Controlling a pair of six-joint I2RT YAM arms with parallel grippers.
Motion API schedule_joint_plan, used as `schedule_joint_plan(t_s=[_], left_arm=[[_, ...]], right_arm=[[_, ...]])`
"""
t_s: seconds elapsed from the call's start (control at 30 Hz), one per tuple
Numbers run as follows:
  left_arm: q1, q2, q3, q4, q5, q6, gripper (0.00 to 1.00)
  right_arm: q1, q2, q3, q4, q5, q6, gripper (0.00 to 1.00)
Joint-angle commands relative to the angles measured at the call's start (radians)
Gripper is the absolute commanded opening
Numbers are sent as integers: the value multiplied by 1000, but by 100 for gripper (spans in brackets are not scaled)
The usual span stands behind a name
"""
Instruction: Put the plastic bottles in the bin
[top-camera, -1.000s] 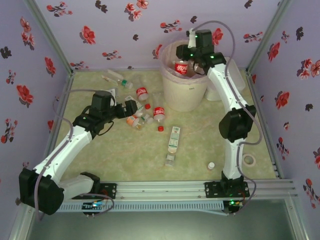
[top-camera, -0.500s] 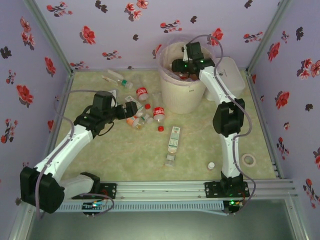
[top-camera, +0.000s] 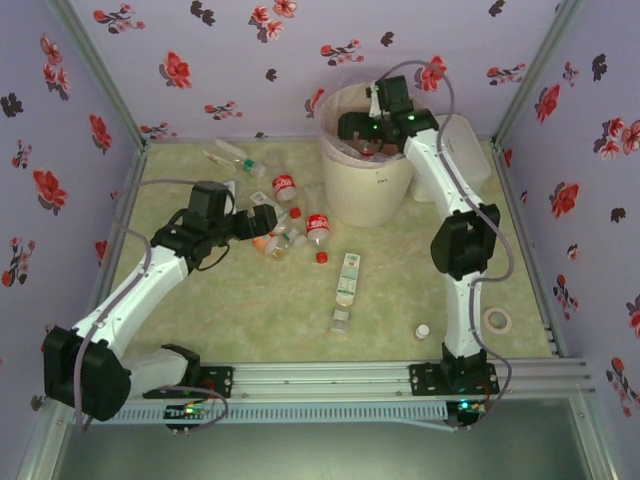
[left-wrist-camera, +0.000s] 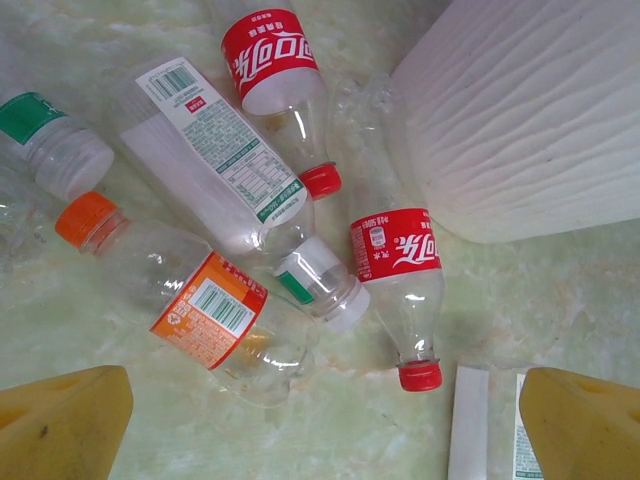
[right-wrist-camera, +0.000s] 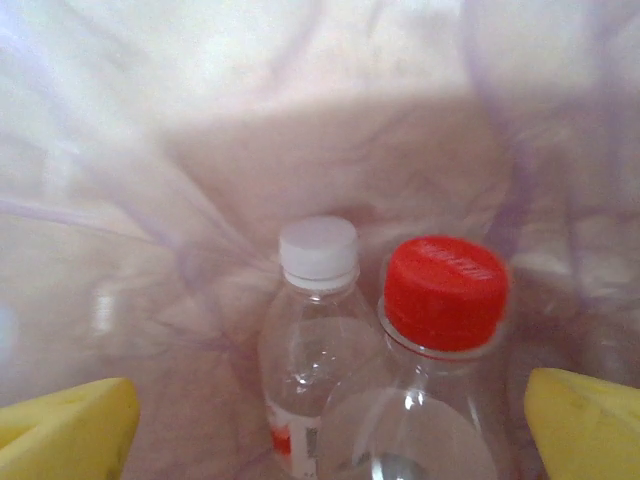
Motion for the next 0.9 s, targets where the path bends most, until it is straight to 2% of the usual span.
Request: schedule_joint_plan(t_s=[0.0,0.13,0.27,0.43,0.5,0.63,0.77,0.87], left_arm=[[-28,-32,38,-42,-34,-20,100],[-101,-27,57,-73,-67,-20,100],[-202,-18,75,-106,-92,-18,100],[-406,9,79,-114,-201,-35,100],[-490,49,94,-135,-228,-74,100],[-620,152,116,-135,-257,-156,100],[-722,243,83,-22,-282,-221,100],[-773,315,115,-73,-294,-251,100]], right_arm=[[-8,-147,56,-57,29,-40,100],[-10,-267,-13,-81,67,-80,100],[-12,-512,-315,108,163,-37,100],[-44,-856,-757,332,241,187,100],[-67,-959,-889,333,250,284,100],[-78,-1096,-1027,262,320,391,100],[-77,-1205,-1246,449,239,515,99],[-76,-1207,-1301,474,165,575,100]])
